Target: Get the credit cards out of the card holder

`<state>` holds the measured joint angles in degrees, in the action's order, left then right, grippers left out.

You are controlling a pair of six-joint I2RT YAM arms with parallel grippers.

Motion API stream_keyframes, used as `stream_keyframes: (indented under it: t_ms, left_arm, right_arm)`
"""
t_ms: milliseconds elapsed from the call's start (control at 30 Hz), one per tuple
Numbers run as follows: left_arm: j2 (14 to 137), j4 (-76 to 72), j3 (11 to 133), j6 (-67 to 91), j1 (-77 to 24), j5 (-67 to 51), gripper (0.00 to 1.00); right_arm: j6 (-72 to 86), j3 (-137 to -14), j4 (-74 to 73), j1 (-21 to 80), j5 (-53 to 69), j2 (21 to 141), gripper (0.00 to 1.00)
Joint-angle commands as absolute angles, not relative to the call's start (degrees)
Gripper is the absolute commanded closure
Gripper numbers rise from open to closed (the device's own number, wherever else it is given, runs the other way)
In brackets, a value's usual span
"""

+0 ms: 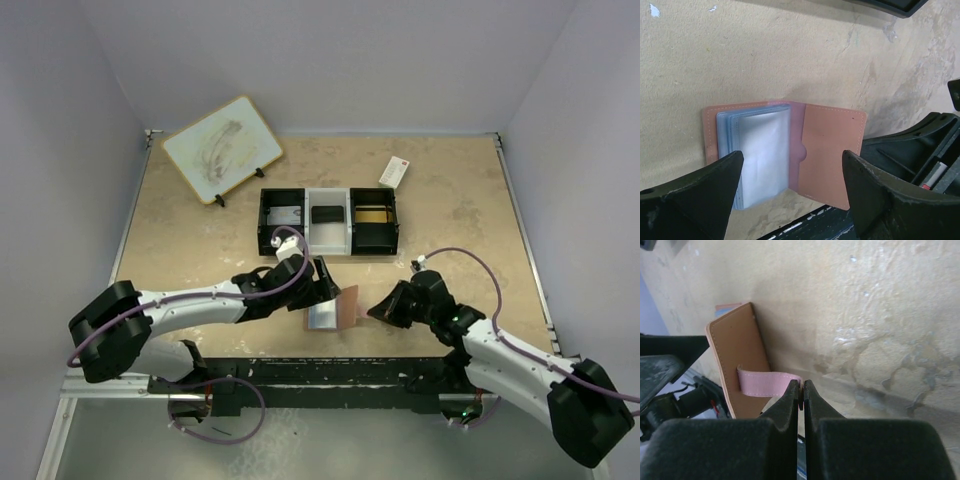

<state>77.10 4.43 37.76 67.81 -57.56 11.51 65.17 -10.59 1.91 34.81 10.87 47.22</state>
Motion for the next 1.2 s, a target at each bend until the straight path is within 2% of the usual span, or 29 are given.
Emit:
stream_keyframes:
  t_ms: [0,300,633,733,833,1167]
  left_arm:
    - [77.2,3.5,40.4,66.4,-58.0,12.0,0.23]
    - [82.5,0.8,40.7,66.4,-58.7,9.6,0.32]
    - [82.7,8.1,43.9,64.3,-59.9,13.9,0.31]
    - [83.3,7.5,44.0,63.9,-60.1,13.6,0.31]
    - [85.1,6.7,44.8,63.3,-60.3,12.4,0.32]
    - [90.1,8.7,49.0,60.2,-61.9,12.7,0.33]
  right_arm:
    - [65.1,-11.6,1.9,34.6,7.3,49.8,1.00]
    - [61.2,-15.9,-0.7,34.5,5.0,50.4,1.00]
    - [62.2,-13.7,1.3,34.6,6.5,52.5,0.97]
    - [62.1,-14.0,1.1,34.5,6.7,51.3,0.89]
    - [60.0,-16.3,-0.3,34.6,7.2,48.6,0.74]
    - [53.4,-23.9,-3.6,34.6,11.2,47.4,0.60]
